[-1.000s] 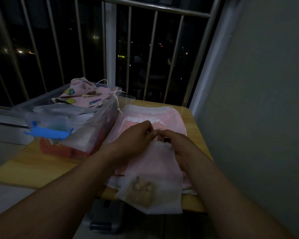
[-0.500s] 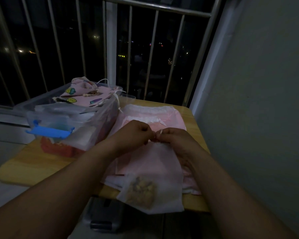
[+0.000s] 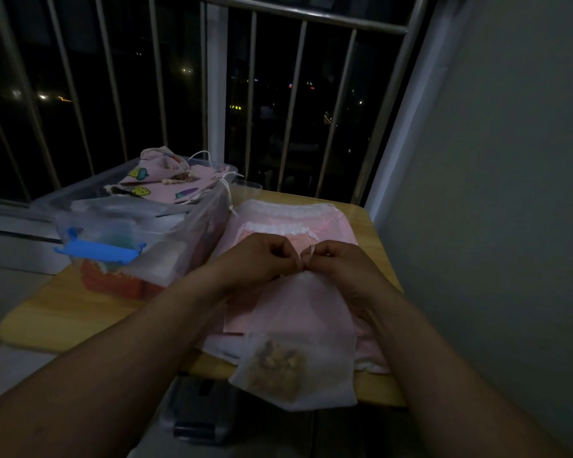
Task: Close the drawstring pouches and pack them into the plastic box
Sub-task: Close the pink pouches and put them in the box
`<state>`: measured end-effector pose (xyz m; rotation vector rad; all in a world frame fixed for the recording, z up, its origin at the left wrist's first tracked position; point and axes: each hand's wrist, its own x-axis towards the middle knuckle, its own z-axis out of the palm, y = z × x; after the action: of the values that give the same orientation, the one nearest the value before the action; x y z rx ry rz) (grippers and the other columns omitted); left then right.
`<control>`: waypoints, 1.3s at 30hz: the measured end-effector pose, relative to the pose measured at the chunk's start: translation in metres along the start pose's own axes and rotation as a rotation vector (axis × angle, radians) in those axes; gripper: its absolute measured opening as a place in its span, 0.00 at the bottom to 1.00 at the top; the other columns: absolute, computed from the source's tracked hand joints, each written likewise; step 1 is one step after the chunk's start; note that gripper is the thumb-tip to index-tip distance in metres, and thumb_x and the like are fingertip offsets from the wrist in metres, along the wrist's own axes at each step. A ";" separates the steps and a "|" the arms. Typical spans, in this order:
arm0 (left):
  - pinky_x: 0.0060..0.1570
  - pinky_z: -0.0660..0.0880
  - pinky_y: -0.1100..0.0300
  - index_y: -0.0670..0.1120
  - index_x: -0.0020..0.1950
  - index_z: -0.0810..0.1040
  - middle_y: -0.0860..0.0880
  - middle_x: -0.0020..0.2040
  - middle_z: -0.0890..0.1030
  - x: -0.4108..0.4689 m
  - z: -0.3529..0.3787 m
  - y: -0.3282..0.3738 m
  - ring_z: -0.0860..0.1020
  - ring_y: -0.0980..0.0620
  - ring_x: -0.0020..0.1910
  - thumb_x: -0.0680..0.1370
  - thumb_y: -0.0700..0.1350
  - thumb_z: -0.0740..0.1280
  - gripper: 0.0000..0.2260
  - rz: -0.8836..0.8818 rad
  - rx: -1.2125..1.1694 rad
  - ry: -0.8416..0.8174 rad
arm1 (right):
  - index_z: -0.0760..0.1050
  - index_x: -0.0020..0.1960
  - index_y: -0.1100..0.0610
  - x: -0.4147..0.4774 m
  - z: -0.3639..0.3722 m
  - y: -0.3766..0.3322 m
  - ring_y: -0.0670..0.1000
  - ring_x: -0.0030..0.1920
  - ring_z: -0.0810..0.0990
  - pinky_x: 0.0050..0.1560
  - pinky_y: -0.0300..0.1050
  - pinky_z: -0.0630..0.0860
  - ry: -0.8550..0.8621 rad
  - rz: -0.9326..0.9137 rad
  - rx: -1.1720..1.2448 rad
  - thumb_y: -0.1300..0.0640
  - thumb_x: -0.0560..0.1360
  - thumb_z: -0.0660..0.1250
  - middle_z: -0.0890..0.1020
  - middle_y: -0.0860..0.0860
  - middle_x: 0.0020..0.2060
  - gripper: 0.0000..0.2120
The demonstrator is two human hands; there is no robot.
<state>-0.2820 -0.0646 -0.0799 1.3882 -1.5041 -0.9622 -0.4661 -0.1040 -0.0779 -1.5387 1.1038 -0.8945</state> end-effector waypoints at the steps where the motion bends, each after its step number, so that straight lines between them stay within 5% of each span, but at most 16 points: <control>1: 0.33 0.70 0.68 0.37 0.48 0.83 0.53 0.34 0.80 0.000 0.000 0.000 0.73 0.62 0.30 0.77 0.39 0.75 0.05 0.029 0.023 0.005 | 0.86 0.45 0.58 0.001 0.000 0.001 0.58 0.54 0.86 0.61 0.57 0.80 -0.004 0.004 0.011 0.60 0.73 0.76 0.88 0.54 0.46 0.02; 9: 0.58 0.78 0.57 0.45 0.56 0.84 0.50 0.52 0.86 0.000 -0.003 -0.006 0.83 0.53 0.54 0.79 0.45 0.74 0.07 0.121 0.090 -0.034 | 0.86 0.42 0.55 0.000 0.000 0.002 0.54 0.48 0.84 0.59 0.52 0.79 -0.107 -0.002 0.179 0.62 0.76 0.74 0.87 0.57 0.45 0.05; 11: 0.58 0.78 0.57 0.45 0.54 0.85 0.50 0.50 0.86 0.000 -0.001 -0.007 0.83 0.56 0.52 0.79 0.45 0.73 0.06 0.101 0.085 -0.025 | 0.86 0.43 0.54 0.000 0.001 0.004 0.54 0.50 0.84 0.61 0.54 0.79 -0.095 -0.033 0.127 0.59 0.76 0.74 0.87 0.56 0.46 0.04; 15: 0.39 0.73 0.68 0.47 0.43 0.83 0.55 0.38 0.83 -0.002 0.003 -0.007 0.77 0.65 0.35 0.79 0.52 0.73 0.10 0.041 0.149 0.036 | 0.86 0.47 0.57 0.000 0.006 0.004 0.46 0.47 0.84 0.56 0.46 0.78 -0.014 -0.112 0.027 0.60 0.77 0.73 0.88 0.54 0.46 0.03; 21: 0.50 0.76 0.50 0.48 0.42 0.84 0.46 0.43 0.85 -0.006 0.004 -0.009 0.79 0.51 0.44 0.72 0.60 0.75 0.15 -0.056 -0.043 -0.028 | 0.85 0.47 0.57 0.001 0.009 0.003 0.42 0.44 0.83 0.49 0.37 0.78 0.034 -0.175 -0.015 0.61 0.77 0.73 0.87 0.51 0.44 0.03; 26: 0.69 0.72 0.39 0.44 0.43 0.85 0.34 0.52 0.83 -0.008 0.002 -0.010 0.80 0.41 0.53 0.79 0.40 0.72 0.05 -0.204 -0.363 -0.109 | 0.85 0.45 0.55 0.001 0.010 0.004 0.41 0.44 0.83 0.47 0.33 0.76 0.031 -0.220 0.012 0.62 0.77 0.74 0.87 0.47 0.42 0.05; 32: 0.62 0.77 0.43 0.32 0.55 0.80 0.30 0.53 0.82 -0.006 0.009 -0.008 0.82 0.37 0.54 0.79 0.39 0.69 0.11 -0.216 -0.415 -0.080 | 0.86 0.46 0.54 -0.001 0.012 0.002 0.44 0.47 0.85 0.50 0.36 0.78 0.017 -0.238 0.010 0.62 0.77 0.74 0.88 0.49 0.44 0.04; 36: 0.50 0.76 0.51 0.44 0.44 0.80 0.42 0.45 0.83 -0.004 0.016 -0.008 0.82 0.46 0.47 0.79 0.46 0.71 0.07 -0.114 -0.231 0.016 | 0.86 0.47 0.57 -0.001 0.012 0.003 0.44 0.46 0.83 0.48 0.36 0.77 0.034 -0.265 -0.071 0.62 0.77 0.73 0.87 0.52 0.44 0.03; 39: 0.49 0.75 0.55 0.46 0.45 0.81 0.48 0.45 0.84 0.001 0.021 -0.013 0.81 0.50 0.47 0.81 0.47 0.68 0.07 0.014 0.044 0.080 | 0.85 0.48 0.56 -0.003 0.014 0.004 0.40 0.42 0.82 0.45 0.30 0.75 0.045 -0.304 -0.208 0.62 0.78 0.72 0.86 0.48 0.42 0.04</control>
<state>-0.2971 -0.0671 -0.0986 1.4284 -1.4813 -0.8597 -0.4548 -0.0976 -0.0845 -1.9025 1.0356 -1.0472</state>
